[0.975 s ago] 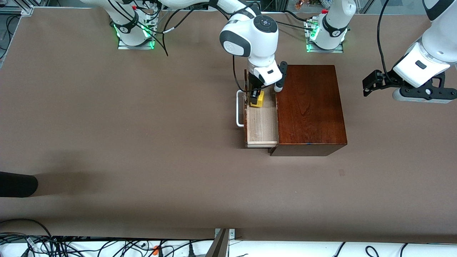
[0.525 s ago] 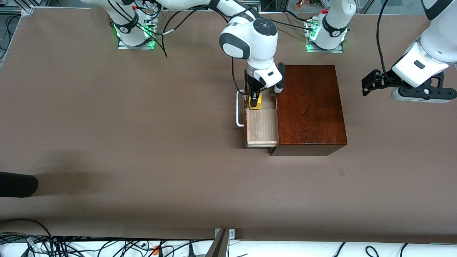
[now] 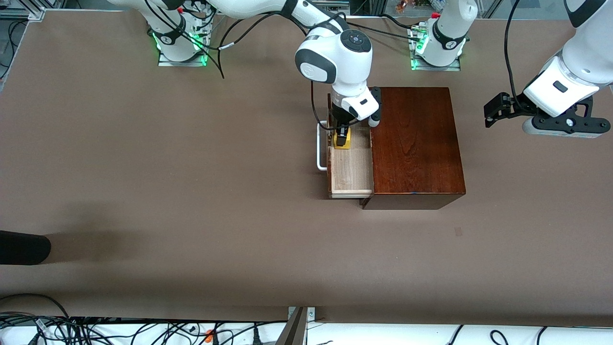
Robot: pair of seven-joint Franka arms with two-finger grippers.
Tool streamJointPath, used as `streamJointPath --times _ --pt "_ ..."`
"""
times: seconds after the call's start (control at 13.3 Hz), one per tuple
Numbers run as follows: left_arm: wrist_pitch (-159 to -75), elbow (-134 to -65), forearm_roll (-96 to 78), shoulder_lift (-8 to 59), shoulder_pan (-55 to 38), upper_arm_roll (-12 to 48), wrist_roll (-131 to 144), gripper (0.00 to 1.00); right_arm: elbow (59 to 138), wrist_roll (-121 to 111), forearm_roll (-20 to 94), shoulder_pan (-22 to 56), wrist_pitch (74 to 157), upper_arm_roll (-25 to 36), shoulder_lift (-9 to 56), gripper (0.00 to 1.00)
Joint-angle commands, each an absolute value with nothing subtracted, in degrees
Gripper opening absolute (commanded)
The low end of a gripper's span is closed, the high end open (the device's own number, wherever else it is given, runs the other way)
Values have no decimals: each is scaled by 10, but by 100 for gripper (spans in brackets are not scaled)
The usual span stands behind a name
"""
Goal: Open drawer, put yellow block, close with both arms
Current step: 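Lower the cube into the drawer and open the right gripper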
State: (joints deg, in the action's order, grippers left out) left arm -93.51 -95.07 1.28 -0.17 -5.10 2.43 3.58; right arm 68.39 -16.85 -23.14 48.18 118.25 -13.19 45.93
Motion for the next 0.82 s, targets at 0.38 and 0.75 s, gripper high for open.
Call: streamJointPath --times 0.38,0.75 --pt "-920 -955 11 -9 -49 28 24 100 651 -175 -224 475 1109 -133 435 100" --pt "-910 -955 -24 -8 -47 27 25 100 641 -176 -187 434 1028 -128 354 100"
